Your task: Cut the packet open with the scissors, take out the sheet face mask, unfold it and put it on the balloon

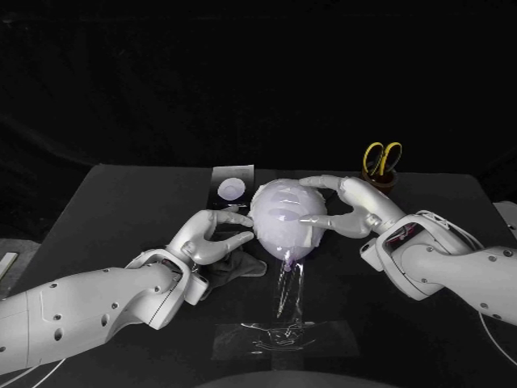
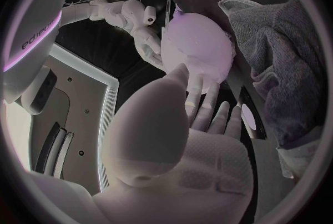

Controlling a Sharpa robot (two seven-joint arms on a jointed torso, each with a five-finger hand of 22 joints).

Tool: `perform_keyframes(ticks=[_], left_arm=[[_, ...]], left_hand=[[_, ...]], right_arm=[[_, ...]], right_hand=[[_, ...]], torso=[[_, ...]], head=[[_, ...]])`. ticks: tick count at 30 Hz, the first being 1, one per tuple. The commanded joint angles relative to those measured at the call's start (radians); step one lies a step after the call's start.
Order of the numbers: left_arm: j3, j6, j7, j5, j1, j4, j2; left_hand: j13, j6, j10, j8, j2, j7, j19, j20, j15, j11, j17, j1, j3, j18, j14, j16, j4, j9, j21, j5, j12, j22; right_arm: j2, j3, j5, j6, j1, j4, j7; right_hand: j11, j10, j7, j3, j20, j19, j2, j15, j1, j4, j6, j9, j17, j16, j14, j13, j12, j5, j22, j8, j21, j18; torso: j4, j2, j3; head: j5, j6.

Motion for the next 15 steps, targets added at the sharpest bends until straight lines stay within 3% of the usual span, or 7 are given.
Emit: perform_keyframes(ticks=[1,10,15], left_arm=[[0.003,0.020,0.001,0.021,0.005,0.004,-0.007],[0.008,0.016,0.000,0.045,0.022,0.009,-0.033],[0.011,0.020,0.017,0.097,0.037,0.010,-0.047]], left_hand=[[-0.002,0.003,-0.001,0.008,-0.001,0.074,-0.001,0.005,0.000,0.002,0.000,0.005,0.005,-0.012,-0.002,-0.005,-0.003,0.002,0.004,-0.002,-0.004,-0.002],[-0.004,-0.014,-0.003,0.051,-0.020,0.076,0.001,0.005,0.001,0.004,0.000,0.009,0.000,-0.039,0.001,-0.010,-0.009,0.015,0.007,-0.002,-0.015,-0.002],[-0.006,-0.067,-0.028,0.074,-0.034,0.078,0.000,0.005,0.003,0.006,0.001,0.014,-0.010,-0.045,0.002,-0.015,-0.014,0.021,0.008,-0.002,-0.018,-0.003]], right_arm=[[0.000,0.000,-0.013,0.008,-0.001,0.000,0.003],[-0.001,0.000,-0.013,-0.001,-0.001,-0.001,0.007],[-0.001,0.000,-0.012,-0.005,-0.001,-0.003,0.009]], right_hand=[[0.001,-0.001,0.126,0.006,-0.001,-0.003,0.004,0.002,0.008,0.002,0.008,0.000,-0.001,-0.004,-0.003,-0.001,-0.003,-0.005,-0.001,-0.002,-0.003,0.001],[0.001,0.000,0.126,0.007,-0.001,-0.003,0.004,0.002,0.008,0.002,0.010,0.000,-0.001,-0.004,-0.003,0.000,-0.003,-0.005,-0.002,-0.002,-0.003,0.001],[0.001,-0.001,0.126,0.007,-0.001,-0.003,0.003,0.002,0.009,0.002,0.010,0.000,-0.001,-0.004,-0.004,-0.001,-0.003,-0.005,-0.002,-0.002,-0.003,0.001]], torso=[[-0.0001,0.000,0.0006],[-0.0007,0.000,0.0004],[-0.0007,0.001,0.0004]], head=[[-0.002,0.004],[-0.008,0.012],[-0.007,0.014]])
